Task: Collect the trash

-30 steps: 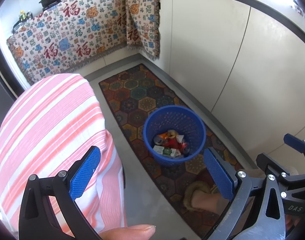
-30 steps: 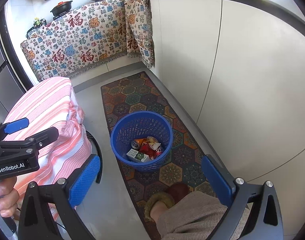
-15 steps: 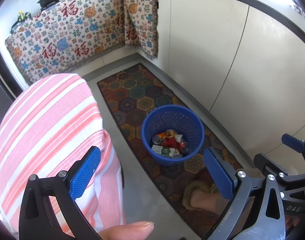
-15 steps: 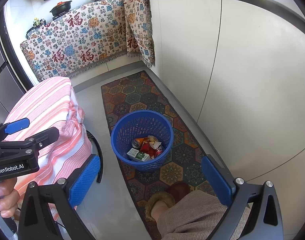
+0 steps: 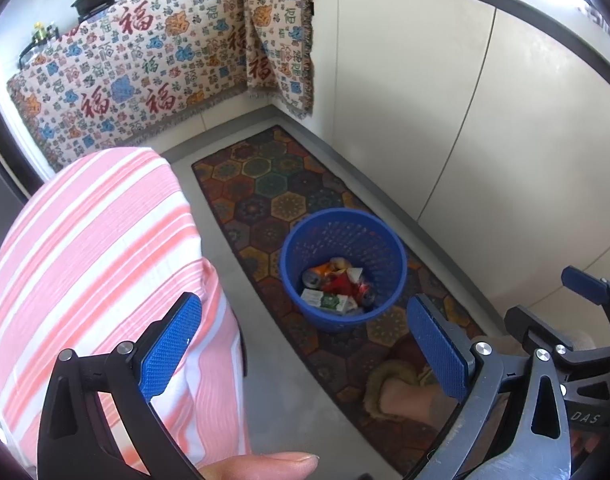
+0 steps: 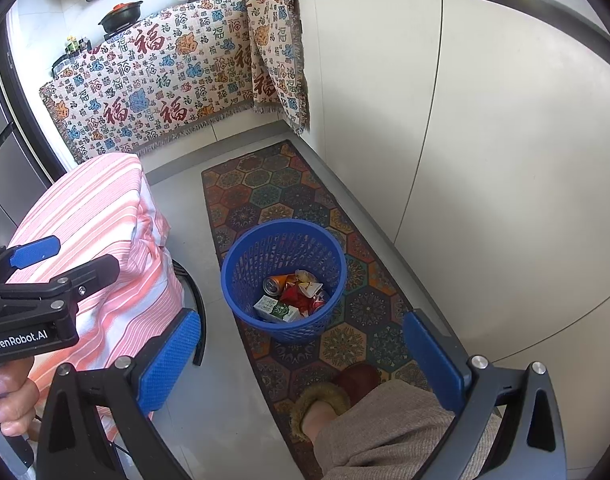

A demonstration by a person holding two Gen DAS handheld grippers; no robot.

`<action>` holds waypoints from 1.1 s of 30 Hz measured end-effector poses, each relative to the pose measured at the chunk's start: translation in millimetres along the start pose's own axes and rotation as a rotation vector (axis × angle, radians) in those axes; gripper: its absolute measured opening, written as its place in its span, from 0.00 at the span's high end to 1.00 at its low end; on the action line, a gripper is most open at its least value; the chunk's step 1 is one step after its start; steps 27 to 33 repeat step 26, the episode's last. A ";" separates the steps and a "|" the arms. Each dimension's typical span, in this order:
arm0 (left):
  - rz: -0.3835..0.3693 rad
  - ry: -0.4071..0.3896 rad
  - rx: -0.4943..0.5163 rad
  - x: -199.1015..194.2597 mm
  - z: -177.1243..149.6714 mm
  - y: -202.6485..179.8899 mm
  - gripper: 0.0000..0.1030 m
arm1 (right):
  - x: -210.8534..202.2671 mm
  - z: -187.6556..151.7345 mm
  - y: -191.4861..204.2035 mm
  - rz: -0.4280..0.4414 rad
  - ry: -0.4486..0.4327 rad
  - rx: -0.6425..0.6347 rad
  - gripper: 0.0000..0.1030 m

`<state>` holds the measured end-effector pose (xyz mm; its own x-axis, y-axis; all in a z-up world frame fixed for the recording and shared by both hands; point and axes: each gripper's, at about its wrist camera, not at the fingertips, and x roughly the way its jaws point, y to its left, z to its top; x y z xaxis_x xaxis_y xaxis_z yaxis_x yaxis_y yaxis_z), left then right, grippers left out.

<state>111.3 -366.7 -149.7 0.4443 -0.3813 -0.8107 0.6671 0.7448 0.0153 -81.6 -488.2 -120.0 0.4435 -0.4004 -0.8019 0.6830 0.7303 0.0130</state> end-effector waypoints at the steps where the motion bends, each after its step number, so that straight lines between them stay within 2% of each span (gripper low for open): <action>1: -0.001 0.001 0.000 0.1 0.0 -0.3 0.01 | 0.0 0.4 -0.1 0.000 0.000 0.001 0.00; 18: -0.009 0.008 0.015 1.8 -3.3 2.4 0.01 | 1.5 -2.4 1.4 -0.001 0.004 0.007 0.00; 23: -0.044 0.009 0.003 -0.6 -5.1 8.3 0.01 | 2.8 -3.6 2.3 -0.007 0.004 0.009 0.00; 33: -0.038 -0.004 0.006 -5.3 -7.1 10.6 0.02 | 4.0 -3.0 3.6 -0.009 0.007 0.008 0.00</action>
